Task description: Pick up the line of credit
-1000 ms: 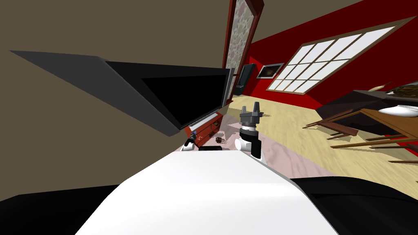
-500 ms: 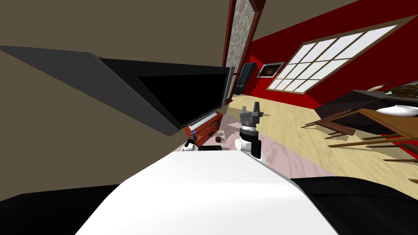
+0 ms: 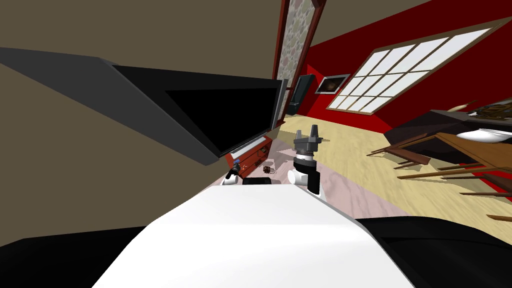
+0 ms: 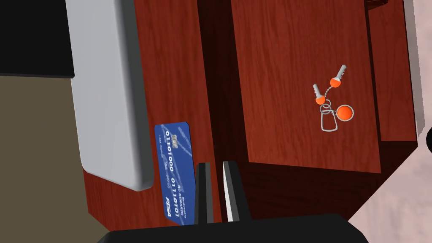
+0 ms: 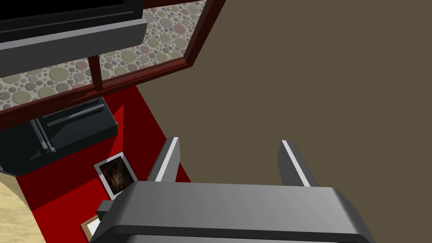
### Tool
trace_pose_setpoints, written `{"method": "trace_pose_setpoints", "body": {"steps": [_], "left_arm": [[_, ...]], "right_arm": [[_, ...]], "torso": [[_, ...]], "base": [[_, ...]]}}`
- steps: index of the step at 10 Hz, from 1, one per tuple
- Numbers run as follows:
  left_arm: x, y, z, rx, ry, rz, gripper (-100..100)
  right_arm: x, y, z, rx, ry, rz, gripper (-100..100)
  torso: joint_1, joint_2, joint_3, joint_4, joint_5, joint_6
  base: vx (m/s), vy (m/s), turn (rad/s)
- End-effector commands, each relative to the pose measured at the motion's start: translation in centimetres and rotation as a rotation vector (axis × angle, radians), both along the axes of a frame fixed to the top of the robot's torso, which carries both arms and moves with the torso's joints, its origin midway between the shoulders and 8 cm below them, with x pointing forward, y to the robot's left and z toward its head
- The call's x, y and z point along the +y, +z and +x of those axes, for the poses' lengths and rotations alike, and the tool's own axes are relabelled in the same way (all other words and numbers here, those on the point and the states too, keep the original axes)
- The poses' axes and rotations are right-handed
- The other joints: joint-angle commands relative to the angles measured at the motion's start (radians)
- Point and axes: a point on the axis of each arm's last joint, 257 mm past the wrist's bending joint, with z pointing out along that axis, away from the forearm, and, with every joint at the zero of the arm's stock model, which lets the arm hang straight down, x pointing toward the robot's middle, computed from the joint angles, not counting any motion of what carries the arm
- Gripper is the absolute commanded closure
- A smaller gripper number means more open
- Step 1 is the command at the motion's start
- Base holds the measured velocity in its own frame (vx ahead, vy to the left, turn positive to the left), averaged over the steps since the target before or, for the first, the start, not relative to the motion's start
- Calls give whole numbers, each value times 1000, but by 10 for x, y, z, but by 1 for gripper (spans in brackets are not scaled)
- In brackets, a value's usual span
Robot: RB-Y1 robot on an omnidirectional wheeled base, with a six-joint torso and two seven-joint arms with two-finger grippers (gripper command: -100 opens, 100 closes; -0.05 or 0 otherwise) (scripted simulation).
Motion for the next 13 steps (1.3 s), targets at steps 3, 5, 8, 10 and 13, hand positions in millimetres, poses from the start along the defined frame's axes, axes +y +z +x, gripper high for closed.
{"method": "trace_pose_setpoints", "body": {"steps": [3, 5, 8, 10, 13], "left_arm": [[0, 5, 2, -5, 0, 1, 0], [23, 4, -1, 5, -12, 49, -100], [48, 4, -5, 24, -30, 109, -100], [42, 6, -1, 36, -44, 118, -100], [43, 8, 1, 60, -68, 149, -100]], "right_arm": [[0, 0, 0, 0, 0, 0, 0], [0, 0, 0, 0, 0, 0, 0], [0, 0, 0, 0, 0, 0, 0], [0, 0, 0, 0, 0, 0, 0], [0, 0, 0, 0, 0, 0, 0]], "torso": [[1, 0, 1, 2, -2, -1], [1, 0, 1, 2, -2, -1], [-1, 1, 2, 2, -2, -1], [-2, 0, 1, 2, -2, -1], [-1, -3, -1, 1, -2, -1]], "base": [[-17, -2, -1], [-15, -17, -4], [-25, -36, -6], [7, -49, -16], [29, -38, -18]]}}
